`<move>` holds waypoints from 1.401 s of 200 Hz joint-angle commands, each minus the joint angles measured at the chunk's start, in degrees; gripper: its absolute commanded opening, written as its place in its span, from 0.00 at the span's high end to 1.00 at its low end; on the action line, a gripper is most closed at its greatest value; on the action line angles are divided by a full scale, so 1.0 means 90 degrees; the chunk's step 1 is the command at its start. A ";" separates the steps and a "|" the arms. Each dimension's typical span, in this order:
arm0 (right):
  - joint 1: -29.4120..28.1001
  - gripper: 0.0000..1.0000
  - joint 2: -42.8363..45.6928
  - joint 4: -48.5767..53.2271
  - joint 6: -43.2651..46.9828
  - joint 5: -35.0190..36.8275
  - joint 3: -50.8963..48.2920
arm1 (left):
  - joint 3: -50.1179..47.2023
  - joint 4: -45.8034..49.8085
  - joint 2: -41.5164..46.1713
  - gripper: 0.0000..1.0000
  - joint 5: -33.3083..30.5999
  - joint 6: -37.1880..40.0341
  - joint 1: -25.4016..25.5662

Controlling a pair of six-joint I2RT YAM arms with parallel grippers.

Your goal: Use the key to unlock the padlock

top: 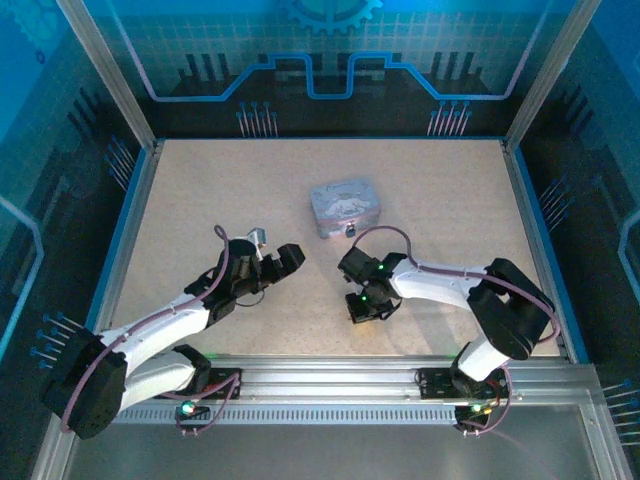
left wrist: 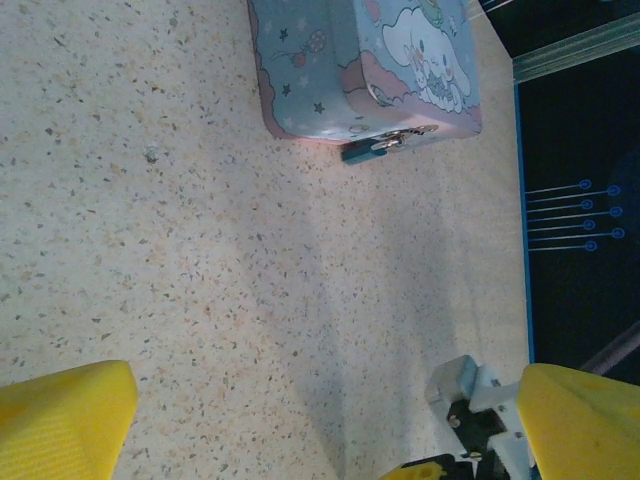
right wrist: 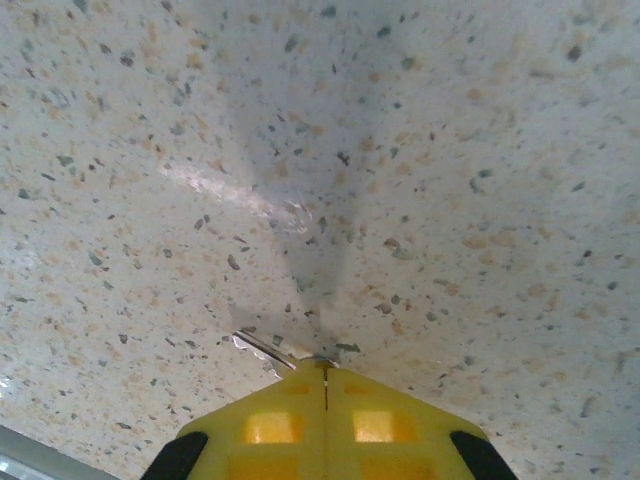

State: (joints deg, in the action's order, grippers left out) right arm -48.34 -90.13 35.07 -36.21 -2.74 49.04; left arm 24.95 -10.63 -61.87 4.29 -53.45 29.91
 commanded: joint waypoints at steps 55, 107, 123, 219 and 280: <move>0.0349 1.00 0.1274 -0.0688 -0.0408 0.0084 -0.0447 | 0.0246 0.0134 0.0219 0.01 0.0139 -0.0057 0.0054; 0.0626 1.00 0.2057 -0.1065 -0.0727 0.0186 -0.0426 | 0.0560 0.0148 0.0076 0.01 0.0500 -0.1316 0.0055; 0.0648 1.00 0.2166 -0.1069 -0.0618 0.0284 -0.0243 | 0.0659 0.0014 -0.0093 0.01 0.0728 -0.1911 0.0051; 0.0654 1.00 0.1672 -0.1806 -0.0235 0.0299 0.1006 | 0.0343 -0.1652 -0.0652 0.06 0.0919 -0.5102 0.0187; 0.0386 1.00 0.1138 -0.2183 -0.0205 0.0158 0.1439 | 0.0145 -0.3246 -0.1508 0.12 0.0859 -0.6243 0.0556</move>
State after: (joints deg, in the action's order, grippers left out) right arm -43.68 -78.81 18.26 -38.57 -0.49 59.79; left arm 27.16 -31.20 -72.69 12.27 -103.74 33.39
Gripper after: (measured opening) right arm 0.043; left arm 0.888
